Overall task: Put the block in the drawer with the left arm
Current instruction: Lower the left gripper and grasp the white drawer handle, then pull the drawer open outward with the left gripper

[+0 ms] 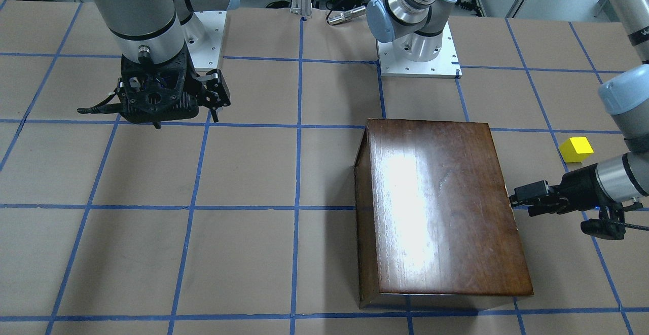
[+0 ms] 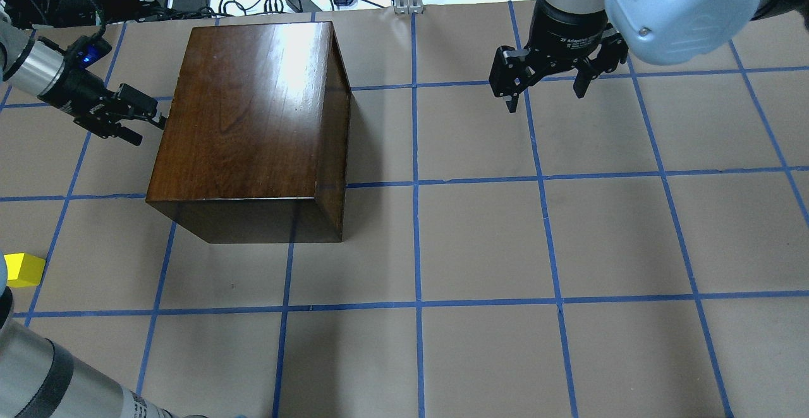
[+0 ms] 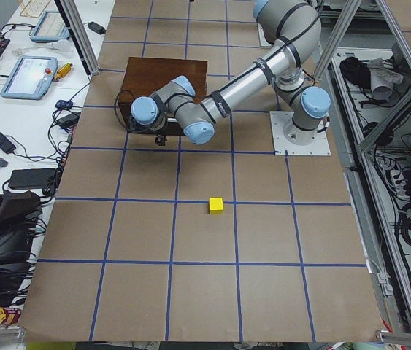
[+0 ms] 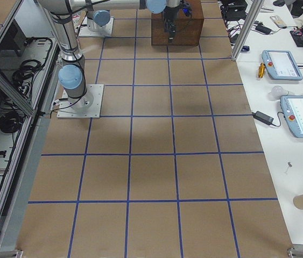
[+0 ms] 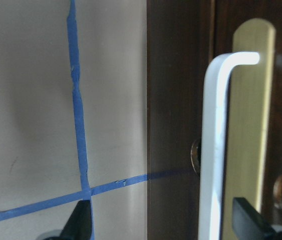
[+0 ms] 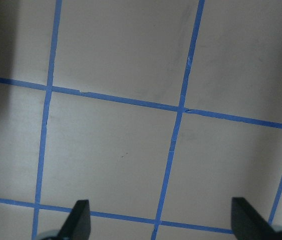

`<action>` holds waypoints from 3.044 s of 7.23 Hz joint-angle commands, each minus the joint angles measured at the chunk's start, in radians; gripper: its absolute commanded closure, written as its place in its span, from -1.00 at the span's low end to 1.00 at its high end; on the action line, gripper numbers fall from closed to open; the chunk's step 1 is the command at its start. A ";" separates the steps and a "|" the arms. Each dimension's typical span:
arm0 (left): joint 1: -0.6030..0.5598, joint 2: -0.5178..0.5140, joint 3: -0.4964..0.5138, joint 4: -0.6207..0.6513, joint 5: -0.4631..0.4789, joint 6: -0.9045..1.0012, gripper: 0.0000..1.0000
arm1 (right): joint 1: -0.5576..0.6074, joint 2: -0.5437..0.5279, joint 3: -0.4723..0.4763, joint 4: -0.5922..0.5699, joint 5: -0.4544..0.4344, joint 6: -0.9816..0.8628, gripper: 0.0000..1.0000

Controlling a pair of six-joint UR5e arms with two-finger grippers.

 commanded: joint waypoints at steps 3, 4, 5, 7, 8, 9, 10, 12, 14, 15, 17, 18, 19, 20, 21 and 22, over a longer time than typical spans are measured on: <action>0.000 -0.022 -0.005 0.060 0.002 0.008 -1.00 | 0.000 0.000 0.000 0.000 0.000 -0.001 -1.00; 0.005 -0.024 0.000 0.061 0.006 0.011 -1.00 | 0.000 0.000 0.000 0.000 0.000 0.001 -1.00; 0.009 -0.022 0.001 0.060 0.010 0.013 -1.00 | 0.000 0.000 0.000 0.000 0.000 0.001 -1.00; 0.067 -0.027 0.001 0.061 0.010 0.035 -1.00 | 0.000 0.000 0.000 0.000 0.000 -0.001 -1.00; 0.078 -0.030 0.003 0.061 0.012 0.042 -1.00 | 0.000 0.000 0.000 0.000 0.000 0.001 -1.00; 0.097 -0.030 0.007 0.061 0.016 0.048 -1.00 | 0.000 0.000 0.000 0.000 0.000 -0.001 -1.00; 0.120 -0.030 0.010 0.061 0.015 0.062 -1.00 | 0.000 0.000 0.000 0.000 0.000 0.001 -1.00; 0.134 -0.030 0.012 0.061 0.041 0.066 -1.00 | 0.000 0.000 0.000 0.000 0.000 0.001 -1.00; 0.177 -0.031 0.010 0.060 0.059 0.121 -1.00 | 0.000 0.000 0.000 0.000 0.000 0.001 -1.00; 0.181 -0.031 0.010 0.060 0.061 0.126 -1.00 | 0.000 0.000 0.000 0.000 0.000 0.001 -1.00; 0.183 -0.027 0.012 0.060 0.062 0.126 -1.00 | 0.000 0.000 0.000 0.000 0.000 0.001 -1.00; 0.192 -0.021 0.012 0.060 0.064 0.128 -1.00 | 0.000 0.000 0.000 0.000 0.000 -0.001 -1.00; 0.210 -0.024 0.012 0.060 0.062 0.128 -1.00 | 0.000 0.000 0.000 0.000 0.000 -0.001 -1.00; 0.210 -0.012 0.012 0.055 0.062 0.123 -1.00 | 0.000 0.000 0.000 0.000 0.000 -0.001 -1.00; 0.210 -0.009 0.018 0.052 0.062 0.125 -1.00 | 0.000 0.000 0.000 0.000 0.000 -0.001 -1.00; 0.207 0.005 0.019 0.051 0.061 0.122 -1.00 | 0.000 0.000 0.000 0.000 0.000 0.001 -1.00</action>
